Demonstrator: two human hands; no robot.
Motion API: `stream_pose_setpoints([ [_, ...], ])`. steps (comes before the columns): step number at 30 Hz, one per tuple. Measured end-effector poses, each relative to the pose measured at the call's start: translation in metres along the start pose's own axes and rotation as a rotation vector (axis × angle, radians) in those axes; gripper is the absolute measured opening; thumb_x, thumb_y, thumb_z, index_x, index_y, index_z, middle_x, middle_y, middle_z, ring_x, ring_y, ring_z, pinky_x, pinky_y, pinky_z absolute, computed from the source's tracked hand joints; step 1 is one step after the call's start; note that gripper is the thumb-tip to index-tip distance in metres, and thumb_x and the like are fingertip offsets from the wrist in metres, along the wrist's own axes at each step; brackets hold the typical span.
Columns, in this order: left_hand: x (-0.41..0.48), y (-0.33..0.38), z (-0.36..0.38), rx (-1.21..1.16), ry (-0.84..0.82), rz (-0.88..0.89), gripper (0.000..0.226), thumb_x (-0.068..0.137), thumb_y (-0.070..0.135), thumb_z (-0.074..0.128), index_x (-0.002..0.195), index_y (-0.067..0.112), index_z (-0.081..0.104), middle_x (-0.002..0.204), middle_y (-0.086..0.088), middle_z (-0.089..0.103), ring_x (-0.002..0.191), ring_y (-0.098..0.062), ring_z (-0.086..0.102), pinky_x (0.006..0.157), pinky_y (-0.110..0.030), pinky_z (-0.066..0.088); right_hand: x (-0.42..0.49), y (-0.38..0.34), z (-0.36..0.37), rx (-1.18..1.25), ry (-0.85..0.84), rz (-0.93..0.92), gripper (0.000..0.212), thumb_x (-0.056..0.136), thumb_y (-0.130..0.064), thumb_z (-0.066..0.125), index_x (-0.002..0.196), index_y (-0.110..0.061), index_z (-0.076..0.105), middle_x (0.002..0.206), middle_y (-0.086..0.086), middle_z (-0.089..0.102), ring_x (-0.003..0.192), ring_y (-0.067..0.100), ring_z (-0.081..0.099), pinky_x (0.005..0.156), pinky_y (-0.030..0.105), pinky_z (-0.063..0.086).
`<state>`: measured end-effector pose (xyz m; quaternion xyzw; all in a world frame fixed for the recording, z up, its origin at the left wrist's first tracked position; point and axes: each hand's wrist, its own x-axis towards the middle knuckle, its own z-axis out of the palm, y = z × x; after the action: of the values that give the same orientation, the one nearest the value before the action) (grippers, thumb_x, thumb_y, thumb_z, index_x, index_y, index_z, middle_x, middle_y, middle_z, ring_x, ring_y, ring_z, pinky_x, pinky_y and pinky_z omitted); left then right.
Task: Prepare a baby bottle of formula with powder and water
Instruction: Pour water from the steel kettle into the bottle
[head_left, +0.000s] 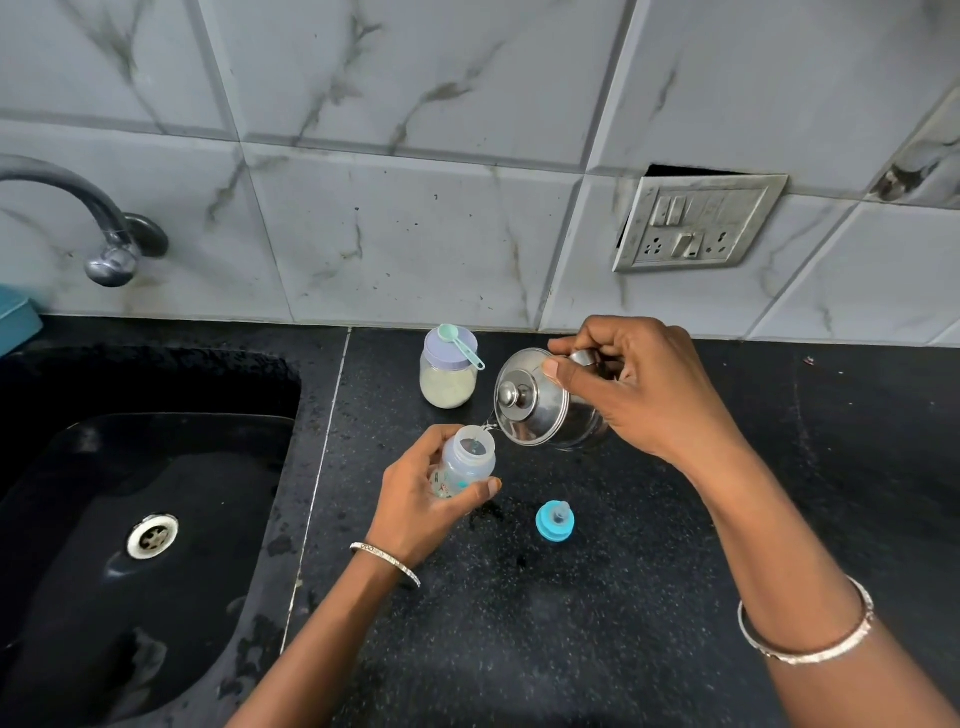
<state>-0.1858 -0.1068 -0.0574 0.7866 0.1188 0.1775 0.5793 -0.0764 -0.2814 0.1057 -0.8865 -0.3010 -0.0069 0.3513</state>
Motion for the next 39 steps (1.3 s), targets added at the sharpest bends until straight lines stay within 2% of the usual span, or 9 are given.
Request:
stream_pose_setpoints([
  [6,-0.001,-0.001,0.005,-0.006,0.002,-0.001,0.055,0.067,0.053,0.083,0.114,0.031,0.063,0.107,0.013,0.071,0.099,-0.012,0.067,0.088,-0.04,0.058,-0.003,0.0,-0.006,-0.001,0.003,-0.021,0.015,0.086,-0.045,0.074,0.079,-0.033,0.067,0.109,-0.011,0.079,0.102,0.011,0.073,0.091,0.046,0.059],
  [12,-0.001,-0.003,0.007,0.01,-0.008,-0.01,0.05,0.073,0.036,0.088,0.115,0.029,0.062,0.109,0.014,0.07,0.101,-0.007,0.065,0.091,-0.035,0.057,-0.006,0.003,-0.008,0.01,0.001,-0.013,0.014,0.086,-0.043,0.074,0.083,-0.03,0.069,0.111,-0.013,0.078,0.101,0.009,0.072,0.092,0.045,0.058],
  [16,0.0,-0.004,0.011,0.005,-0.008,-0.009,0.05,0.072,0.039,0.087,0.114,0.031,0.063,0.109,0.014,0.07,0.101,-0.009,0.066,0.091,-0.035,0.057,-0.007,0.007,-0.007,0.009,-0.004,-0.007,0.018,0.087,-0.039,0.076,0.086,-0.022,0.072,0.113,-0.014,0.077,0.103,0.005,0.071,0.094,0.042,0.058],
  [19,-0.001,-0.004,0.012,0.006,-0.011,-0.013,0.049,0.072,0.037,0.088,0.114,0.031,0.063,0.109,0.015,0.07,0.102,-0.008,0.066,0.091,-0.035,0.057,-0.008,0.007,-0.006,0.021,-0.011,-0.014,0.015,0.087,-0.038,0.076,0.079,-0.031,0.067,0.113,-0.014,0.077,0.104,0.006,0.071,0.094,0.043,0.058],
  [22,-0.001,-0.005,0.013,0.01,-0.019,-0.012,0.051,0.071,0.042,0.087,0.114,0.032,0.062,0.109,0.016,0.07,0.103,-0.008,0.066,0.091,-0.034,0.057,-0.008,0.008,-0.004,0.018,-0.01,-0.02,0.015,0.087,-0.038,0.076,0.079,-0.028,0.068,0.113,-0.013,0.078,0.105,0.006,0.071,0.094,0.044,0.057],
  [28,-0.002,-0.006,0.015,0.001,-0.027,-0.011,0.056,0.067,0.055,0.083,0.115,0.033,0.062,0.11,0.017,0.07,0.103,-0.007,0.066,0.091,-0.031,0.056,-0.009,0.006,-0.001,0.036,0.007,-0.019,0.021,0.085,-0.039,0.076,0.072,-0.035,0.06,0.111,-0.013,0.078,0.103,0.005,0.071,0.093,0.044,0.058],
  [33,-0.001,-0.007,0.015,0.004,-0.037,-0.015,0.057,0.069,0.052,0.084,0.117,0.032,0.061,0.113,0.017,0.069,0.105,-0.004,0.064,0.092,-0.028,0.056,-0.008,0.006,0.0,0.035,0.007,-0.022,0.024,0.085,-0.035,0.079,0.072,-0.038,0.059,0.11,-0.012,0.078,0.102,0.006,0.072,0.092,0.045,0.059],
  [39,0.0,-0.008,0.014,-0.007,-0.046,-0.028,0.061,0.066,0.06,0.081,0.117,0.033,0.061,0.113,0.016,0.07,0.106,-0.006,0.065,0.093,-0.032,0.056,-0.009,0.004,0.002,0.034,0.009,-0.019,0.023,0.084,-0.038,0.077,0.071,-0.037,0.059,0.11,-0.012,0.078,0.104,0.007,0.072,0.092,0.046,0.059],
])
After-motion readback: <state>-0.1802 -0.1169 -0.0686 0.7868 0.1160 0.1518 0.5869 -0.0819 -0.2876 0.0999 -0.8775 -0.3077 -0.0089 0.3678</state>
